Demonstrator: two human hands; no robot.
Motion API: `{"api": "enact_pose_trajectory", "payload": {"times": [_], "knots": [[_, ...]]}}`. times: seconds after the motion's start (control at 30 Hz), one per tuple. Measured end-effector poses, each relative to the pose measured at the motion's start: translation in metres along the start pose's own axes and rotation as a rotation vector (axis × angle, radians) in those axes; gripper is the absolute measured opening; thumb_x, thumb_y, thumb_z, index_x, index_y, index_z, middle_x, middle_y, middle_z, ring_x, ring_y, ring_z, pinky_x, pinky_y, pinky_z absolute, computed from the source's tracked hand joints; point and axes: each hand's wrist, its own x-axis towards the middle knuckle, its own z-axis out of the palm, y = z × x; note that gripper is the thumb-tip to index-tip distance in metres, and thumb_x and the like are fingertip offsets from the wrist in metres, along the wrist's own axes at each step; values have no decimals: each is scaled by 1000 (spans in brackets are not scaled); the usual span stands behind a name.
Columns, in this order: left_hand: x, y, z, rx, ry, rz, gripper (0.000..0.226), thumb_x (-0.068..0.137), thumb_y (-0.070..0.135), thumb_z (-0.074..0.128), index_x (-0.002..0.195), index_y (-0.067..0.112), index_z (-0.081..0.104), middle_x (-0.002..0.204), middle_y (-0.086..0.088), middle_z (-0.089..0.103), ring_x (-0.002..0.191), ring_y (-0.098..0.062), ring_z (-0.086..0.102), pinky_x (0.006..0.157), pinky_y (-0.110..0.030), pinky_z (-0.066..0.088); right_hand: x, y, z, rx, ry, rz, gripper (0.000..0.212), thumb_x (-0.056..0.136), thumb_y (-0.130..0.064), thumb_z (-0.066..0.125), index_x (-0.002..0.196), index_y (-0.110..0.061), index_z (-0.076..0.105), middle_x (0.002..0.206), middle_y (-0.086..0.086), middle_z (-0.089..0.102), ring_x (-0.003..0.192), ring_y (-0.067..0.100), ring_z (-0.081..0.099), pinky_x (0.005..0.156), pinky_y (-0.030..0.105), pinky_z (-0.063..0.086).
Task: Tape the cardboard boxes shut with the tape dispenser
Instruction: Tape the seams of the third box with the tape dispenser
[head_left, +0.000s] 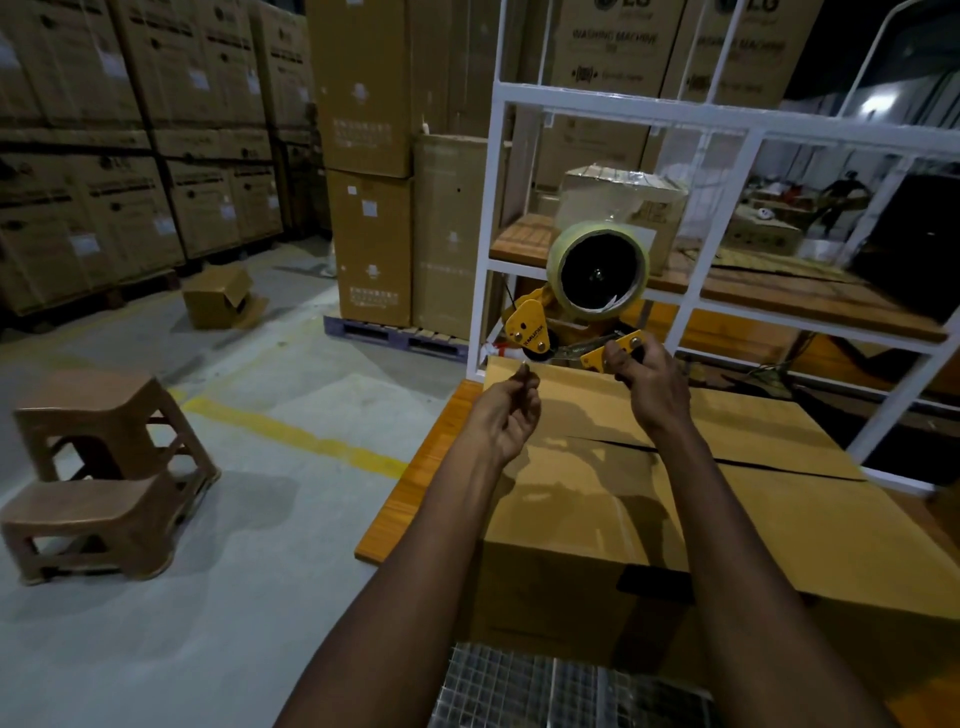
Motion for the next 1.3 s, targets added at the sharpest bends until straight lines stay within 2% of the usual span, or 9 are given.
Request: {"api": "enact_pose_trajectory", "payload": {"times": [0.13, 0.23, 0.33, 0.47, 0.57, 0.7, 0.83, 1.1, 1.3], "knots": [[5, 6, -10, 111, 68, 115, 20, 101, 6, 51, 83, 4, 60, 50, -1, 62, 33, -4, 48, 38, -15, 45, -16, -15, -4, -98, 74, -61, 66, 69, -90, 39, 92, -31, 58, 96, 4, 67, 92, 30, 61, 84, 54, 46], [8, 10, -26, 233, 155, 197, 16, 96, 6, 59, 82, -1, 63, 53, -3, 61, 35, -7, 45, 38, -17, 42, -27, -17, -5, -131, 109, -87, 57, 72, -81, 40, 85, -28, 57, 86, 4, 65, 85, 30, 59, 82, 50, 44], [11, 18, -56, 327, 246, 245, 15, 95, 8, 62, 83, 1, 68, 50, 1, 58, 37, -7, 47, 39, -17, 43, -23, -11, -15, -76, 135, -83, 51, 72, -85, 40, 80, -36, 52, 88, 4, 65, 85, 30, 61, 81, 53, 46], [12, 36, -75, 537, 204, 295, 14, 96, 9, 56, 86, 3, 65, 59, -3, 54, 44, -11, 43, 40, -20, 39, -14, -5, -21, -136, 74, -97, 46, 74, -81, 44, 89, -39, 54, 93, 1, 67, 89, 29, 60, 84, 54, 45], [18, 42, -86, 633, 215, 325, 14, 95, 6, 57, 83, 2, 63, 63, -8, 53, 46, -15, 42, 43, -25, 38, -17, 6, -12, -182, 6, -61, 73, 69, -85, 41, 115, -29, 58, 111, 7, 64, 103, 32, 56, 90, 57, 41], [31, 41, -101, 699, 259, 347, 18, 94, 7, 58, 77, 3, 65, 61, -9, 54, 47, -18, 46, 44, -27, 41, -21, 17, 0, -252, -74, -20, 73, 67, -83, 41, 110, -24, 55, 110, 8, 62, 104, 33, 54, 90, 55, 39], [43, 37, -111, 710, 265, 362, 24, 95, 5, 57, 72, 3, 63, 58, -8, 52, 43, -16, 43, 42, -25, 39, -21, 22, 11, -313, -83, 9, 84, 70, -78, 40, 127, -17, 53, 122, 14, 59, 113, 35, 51, 93, 50, 35], [61, 40, -119, 784, 259, 435, 20, 95, 9, 61, 78, 1, 68, 62, -8, 60, 48, -17, 49, 46, -27, 47, -21, 23, 20, -311, -6, -19, 68, 74, -59, 52, 122, -12, 58, 121, 14, 61, 114, 36, 52, 95, 52, 36], [75, 30, -127, 782, 252, 407, 20, 94, 13, 64, 79, 2, 69, 62, -7, 62, 44, -14, 49, 44, -24, 44, -22, 27, 19, -306, -1, -55, 69, 71, -70, 47, 115, -20, 60, 102, 0, 60, 103, 30, 55, 90, 56, 40]]}}
